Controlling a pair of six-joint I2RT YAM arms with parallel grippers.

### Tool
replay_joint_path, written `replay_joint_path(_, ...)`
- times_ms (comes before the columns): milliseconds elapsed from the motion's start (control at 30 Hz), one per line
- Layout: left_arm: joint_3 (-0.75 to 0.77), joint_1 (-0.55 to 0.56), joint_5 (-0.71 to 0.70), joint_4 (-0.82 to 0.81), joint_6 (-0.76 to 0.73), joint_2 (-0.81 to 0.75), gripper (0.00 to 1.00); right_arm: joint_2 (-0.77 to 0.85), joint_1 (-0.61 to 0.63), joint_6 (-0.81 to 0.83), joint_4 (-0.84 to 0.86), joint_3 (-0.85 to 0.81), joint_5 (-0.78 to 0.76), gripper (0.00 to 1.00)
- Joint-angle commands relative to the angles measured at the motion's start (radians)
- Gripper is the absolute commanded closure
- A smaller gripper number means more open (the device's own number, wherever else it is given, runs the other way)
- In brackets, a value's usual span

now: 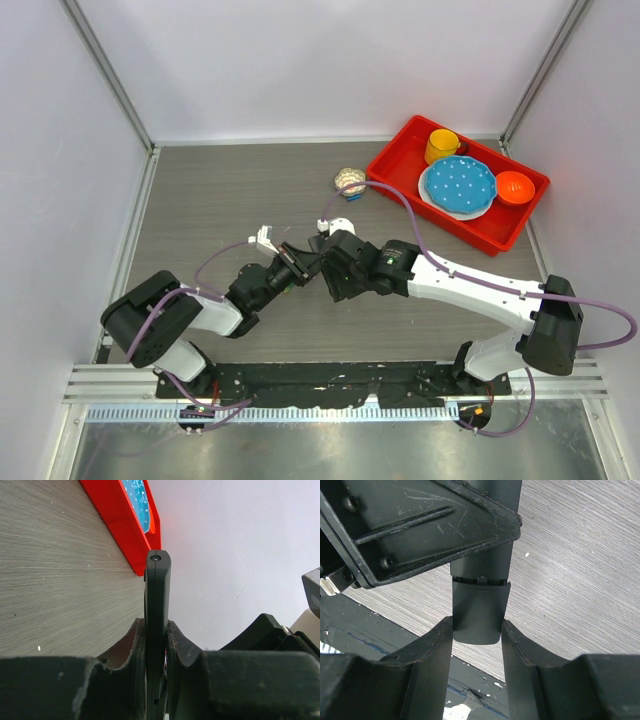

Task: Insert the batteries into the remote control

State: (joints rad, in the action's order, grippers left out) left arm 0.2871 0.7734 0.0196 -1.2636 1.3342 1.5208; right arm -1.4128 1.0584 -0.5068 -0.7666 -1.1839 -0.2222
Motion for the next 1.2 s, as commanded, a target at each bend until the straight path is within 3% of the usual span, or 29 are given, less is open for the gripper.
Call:
replay_joint_path(0,0.006,0.010,-0.004,-0.283,0.016,-0.044,1.00,0.006,-0.005,-0.004,0.013,-0.007,0.003,0.68)
replay_joint_path(1167,0.004,0.010,-0.003,-0.283,0.022,-0.036,1.00,0.012,-0.005,-0.012,0.016,0.004,-0.003,0.49)
